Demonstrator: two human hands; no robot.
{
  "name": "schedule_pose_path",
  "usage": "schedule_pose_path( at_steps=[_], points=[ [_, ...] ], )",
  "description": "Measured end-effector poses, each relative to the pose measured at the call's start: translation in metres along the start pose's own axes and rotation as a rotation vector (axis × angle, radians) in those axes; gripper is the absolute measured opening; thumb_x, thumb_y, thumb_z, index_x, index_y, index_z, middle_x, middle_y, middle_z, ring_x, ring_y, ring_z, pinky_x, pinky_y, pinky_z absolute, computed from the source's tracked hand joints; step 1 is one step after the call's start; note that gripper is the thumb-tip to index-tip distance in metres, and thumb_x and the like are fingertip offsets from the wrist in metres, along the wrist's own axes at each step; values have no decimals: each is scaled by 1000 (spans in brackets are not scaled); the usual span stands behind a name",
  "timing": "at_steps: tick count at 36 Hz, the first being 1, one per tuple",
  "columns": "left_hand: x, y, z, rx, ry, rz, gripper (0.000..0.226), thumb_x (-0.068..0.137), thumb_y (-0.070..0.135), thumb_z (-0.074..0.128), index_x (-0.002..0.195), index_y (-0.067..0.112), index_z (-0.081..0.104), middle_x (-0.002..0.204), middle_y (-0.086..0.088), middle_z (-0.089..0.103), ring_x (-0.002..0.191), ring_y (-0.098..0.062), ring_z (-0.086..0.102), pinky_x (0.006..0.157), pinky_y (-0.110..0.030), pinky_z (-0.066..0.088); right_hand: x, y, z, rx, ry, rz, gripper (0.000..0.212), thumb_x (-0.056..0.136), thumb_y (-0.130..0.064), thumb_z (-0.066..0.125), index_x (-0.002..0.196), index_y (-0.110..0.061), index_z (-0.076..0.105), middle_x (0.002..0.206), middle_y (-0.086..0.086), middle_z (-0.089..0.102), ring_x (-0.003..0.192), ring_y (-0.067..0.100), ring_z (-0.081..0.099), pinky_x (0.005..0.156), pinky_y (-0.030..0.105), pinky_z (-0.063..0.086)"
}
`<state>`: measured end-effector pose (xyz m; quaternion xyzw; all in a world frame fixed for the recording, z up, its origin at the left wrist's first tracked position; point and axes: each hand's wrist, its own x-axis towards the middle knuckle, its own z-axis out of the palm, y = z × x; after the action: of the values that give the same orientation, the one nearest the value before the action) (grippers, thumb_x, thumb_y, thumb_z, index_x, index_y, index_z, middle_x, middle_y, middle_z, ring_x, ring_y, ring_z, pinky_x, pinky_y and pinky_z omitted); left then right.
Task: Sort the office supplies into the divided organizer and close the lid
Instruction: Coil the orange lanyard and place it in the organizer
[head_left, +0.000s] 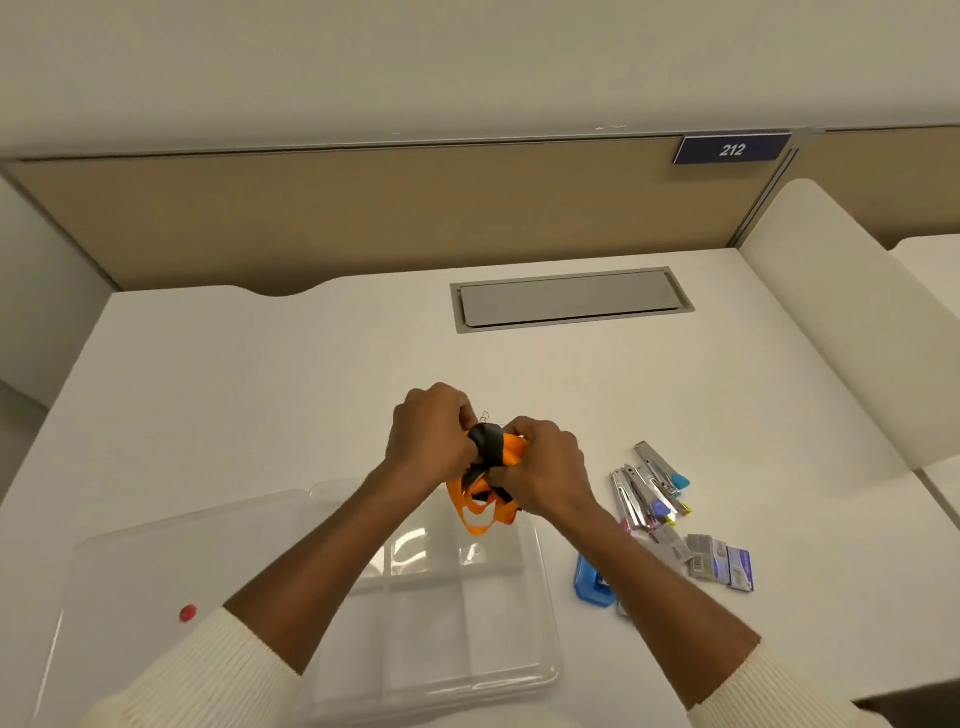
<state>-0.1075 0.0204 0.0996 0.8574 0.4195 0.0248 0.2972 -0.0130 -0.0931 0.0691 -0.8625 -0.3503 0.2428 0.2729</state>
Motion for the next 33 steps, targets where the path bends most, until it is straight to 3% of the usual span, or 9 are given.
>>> schedule_pose_path(
  at_steps=[4, 10, 16, 21, 24, 27, 29, 33],
  points=[
    [-13, -16, 22, -52, -14, -59, 24, 66, 6, 78, 87, 19, 76, 80, -2, 74, 73, -20, 66, 50, -20, 39, -10, 6, 26, 4, 1, 19, 36, 70, -24, 81, 103, -22, 67, 76, -8, 64, 70, 16, 64, 73, 36, 59],
    [-30, -27, 54, -220, -103, -100, 27, 67, 6, 71, 91, 18, 72, 89, -2, 74, 83, -21, 70, 71, -37, 61, -19, 18, 36, -11, -129, -15, 63, 77, -18, 70, 136, -17, 48, 107, 6, 69, 94, 25, 66, 78, 36, 54],
    [-28, -37, 58, -245, -120, -58, 34, 77, 15, 78, 110, 17, 69, 108, 0, 73, 102, -18, 68, 88, -40, 59, -21, 22, 13, -92, -116, -92, 52, 82, -14, 68, 131, -19, 52, 116, 6, 67, 101, 26, 63, 79, 34, 51],
    [-20, -44, 50, -111, -66, 26, 28, 79, 26, 83, 104, 23, 71, 102, 9, 71, 91, -15, 68, 81, -32, 56, -24, 29, 3, -247, -144, -167, 50, 81, -29, 74, 128, -26, 57, 120, -1, 66, 106, 22, 62, 86, 40, 53],
    [-18, -47, 47, -49, -156, 88, 30, 74, 26, 84, 101, 26, 70, 103, 8, 73, 82, -16, 68, 77, -33, 57, -34, 36, 6, -395, -253, -263, 64, 77, -37, 78, 133, -28, 49, 121, 0, 57, 111, 24, 54, 84, 41, 53],
    [-21, -51, 51, 10, -303, 152, 32, 71, 21, 84, 100, 25, 73, 96, 4, 75, 81, -16, 68, 77, -34, 58, -43, 47, 20, -435, -395, -343, 99, 69, -40, 87, 149, -33, 28, 140, 1, 42, 122, 24, 43, 91, 42, 53],
    [-23, -52, 57, 113, -338, 210, 26, 75, 20, 79, 100, 21, 75, 90, 0, 75, 83, -18, 66, 78, -36, 57, -46, 54, 31, -459, -421, -380, 109, 67, -35, 90, 152, -31, 23, 149, 1, 33, 128, 24, 37, 94, 42, 54],
    [-25, -55, 69, 232, -340, 265, 15, 87, 21, 65, 98, 20, 74, 90, -8, 73, 85, -24, 60, 73, -39, 53, -46, 64, 48, -493, -274, -484, 75, 83, -14, 78, 147, -26, 42, 144, 6, 43, 127, 26, 45, 92, 37, 55]
  ],
)
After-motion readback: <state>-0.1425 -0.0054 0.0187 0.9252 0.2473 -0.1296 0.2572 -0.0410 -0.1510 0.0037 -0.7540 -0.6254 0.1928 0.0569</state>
